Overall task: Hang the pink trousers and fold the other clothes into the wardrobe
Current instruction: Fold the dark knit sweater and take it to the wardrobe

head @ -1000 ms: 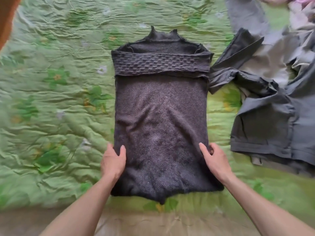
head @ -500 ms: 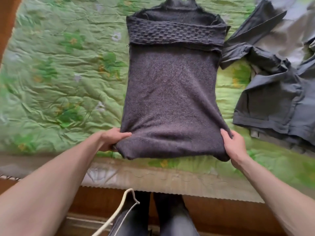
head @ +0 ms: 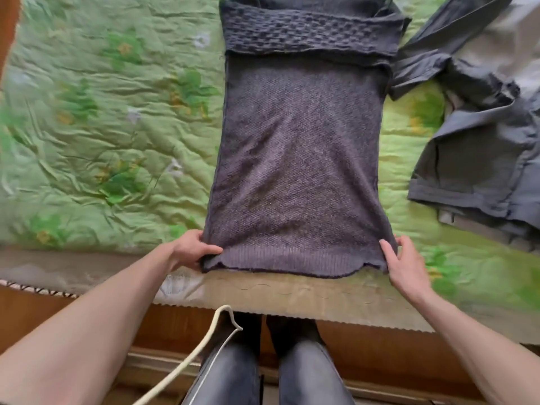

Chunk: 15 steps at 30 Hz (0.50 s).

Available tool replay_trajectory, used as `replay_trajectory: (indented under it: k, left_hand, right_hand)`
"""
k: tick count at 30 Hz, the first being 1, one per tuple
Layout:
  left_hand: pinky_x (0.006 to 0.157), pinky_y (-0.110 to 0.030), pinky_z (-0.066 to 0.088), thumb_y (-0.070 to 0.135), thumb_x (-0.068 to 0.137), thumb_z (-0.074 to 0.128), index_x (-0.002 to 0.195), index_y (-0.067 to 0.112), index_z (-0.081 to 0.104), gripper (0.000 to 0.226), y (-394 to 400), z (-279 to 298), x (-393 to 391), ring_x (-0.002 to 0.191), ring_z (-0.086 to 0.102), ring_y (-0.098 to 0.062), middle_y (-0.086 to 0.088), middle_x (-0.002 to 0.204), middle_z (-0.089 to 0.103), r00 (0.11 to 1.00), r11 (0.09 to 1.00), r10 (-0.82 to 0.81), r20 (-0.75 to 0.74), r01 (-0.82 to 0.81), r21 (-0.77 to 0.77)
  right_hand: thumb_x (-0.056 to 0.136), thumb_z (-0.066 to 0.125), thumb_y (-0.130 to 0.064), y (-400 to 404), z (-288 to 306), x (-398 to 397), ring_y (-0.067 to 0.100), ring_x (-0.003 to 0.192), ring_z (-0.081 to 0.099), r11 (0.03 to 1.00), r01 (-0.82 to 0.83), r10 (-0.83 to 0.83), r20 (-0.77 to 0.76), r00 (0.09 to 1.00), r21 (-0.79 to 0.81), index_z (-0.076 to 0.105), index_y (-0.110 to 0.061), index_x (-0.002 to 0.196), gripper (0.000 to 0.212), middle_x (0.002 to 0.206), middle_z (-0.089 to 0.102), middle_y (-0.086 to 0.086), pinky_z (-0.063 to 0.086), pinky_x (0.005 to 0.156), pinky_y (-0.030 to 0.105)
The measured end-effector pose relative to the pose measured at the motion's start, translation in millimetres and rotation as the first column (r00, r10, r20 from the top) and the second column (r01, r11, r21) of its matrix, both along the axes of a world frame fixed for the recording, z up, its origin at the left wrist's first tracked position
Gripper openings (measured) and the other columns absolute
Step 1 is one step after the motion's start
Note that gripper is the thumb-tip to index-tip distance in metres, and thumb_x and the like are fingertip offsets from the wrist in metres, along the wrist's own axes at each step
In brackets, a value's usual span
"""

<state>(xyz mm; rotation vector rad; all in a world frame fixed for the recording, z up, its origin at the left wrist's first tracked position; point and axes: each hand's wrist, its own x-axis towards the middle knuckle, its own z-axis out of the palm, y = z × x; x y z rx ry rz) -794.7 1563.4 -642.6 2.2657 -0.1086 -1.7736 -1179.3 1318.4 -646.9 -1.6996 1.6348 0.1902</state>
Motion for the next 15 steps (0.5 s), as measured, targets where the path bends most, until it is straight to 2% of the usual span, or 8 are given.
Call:
replay_trajectory:
  k: [2,5,7,9,10,12,15]
  left_hand:
    - [0.047,-0.028,0.055,0.01,0.095,0.075,0.094,0.006,0.067,0.009,2.7,0.2,-0.5,0.058,0.066,-0.014,-0.005,0.074,0.07,0.997,0.998,-0.059,0.056,0.059,0.001]
    - [0.054,-0.037,0.061,0.026,0.091,0.077,0.091,0.006,0.07,0.021,-6.3,-1.2,6.3,0.063,0.071,-0.026,-0.01,0.077,0.076,0.94,0.951,-0.309,0.144,0.302,0.065]
    - [0.064,-0.037,0.06,0.05,0.089,0.07,0.09,0.009,0.069,0.041,-20.2,1.8,10.9,0.074,0.074,-0.032,-0.014,0.088,0.078,0.865,0.89,-0.452,0.218,0.422,0.171]
    - [0.077,-0.038,0.054,0.067,0.09,0.058,0.101,0.011,0.06,0.057,-37.5,2.8,16.3,0.096,0.071,-0.035,-0.016,0.108,0.074,0.732,0.84,-0.543,0.411,0.463,0.284]
    - [0.081,-0.04,0.051,0.067,0.091,0.056,0.105,0.011,0.054,0.058,-46.8,3.5,18.4,0.103,0.068,-0.037,-0.016,0.113,0.069,0.676,0.853,-0.521,0.522,0.436,0.286]
    - [0.084,-0.046,0.05,0.056,0.094,0.06,0.108,0.01,0.049,0.049,-69.3,1.5,24.1,0.107,0.064,-0.041,-0.018,0.114,0.062,0.574,0.902,-0.398,0.716,0.389,0.189]
    - [0.087,-0.052,0.052,0.043,0.089,0.07,0.117,0.006,0.058,0.048,-109.9,-10.2,38.3,0.103,0.06,-0.042,-0.02,0.111,0.06,0.365,0.854,-0.3,0.881,0.514,0.078]
  right_hand:
    - [0.105,0.057,-0.037,5.8,-1.1,-4.4,0.035,0.085,0.058,0.998,-0.043,0.039,-0.07,0.997,-0.053,0.055,-0.009,0.105,0.028,0.09,0.063,0.011,0.035,0.068,0.04]
    - [0.102,0.058,-0.044,4.3,-12.3,0.0,0.038,0.09,0.065,0.997,-0.059,0.051,-0.158,0.986,-0.047,0.054,-0.013,0.109,0.032,0.09,0.067,0.01,0.044,0.069,0.042]
    - [0.1,0.057,-0.051,1.7,-15.0,6.4,0.038,0.092,0.067,0.995,-0.059,0.038,-0.235,0.971,-0.083,0.051,-0.015,0.115,0.04,0.092,0.067,0.011,0.045,0.069,0.041]
    - [0.1,0.056,-0.051,-4.5,-15.9,16.8,0.039,0.1,0.065,0.982,-0.024,-0.022,-0.243,0.97,-0.187,0.048,-0.016,0.122,0.042,0.105,0.066,0.013,0.043,0.072,0.04]
    - [0.1,0.057,-0.047,-8.5,-16.1,24.9,0.04,0.106,0.063,0.97,-0.007,-0.045,-0.205,0.978,-0.244,0.049,-0.015,0.124,0.041,0.113,0.064,0.015,0.045,0.077,0.043]
    - [0.099,0.06,-0.036,-22.4,-22.6,46.3,0.042,0.112,0.057,0.929,-0.039,0.0,-0.105,0.994,-0.367,0.053,-0.011,0.127,0.038,0.121,0.059,0.018,0.046,0.091,0.049]
    - [0.099,0.053,-0.031,-51.9,-34.7,84.8,0.039,0.103,0.058,0.802,-0.224,0.219,-0.075,0.973,-0.554,0.06,-0.009,0.128,0.037,0.115,0.061,0.015,0.043,0.092,0.048]
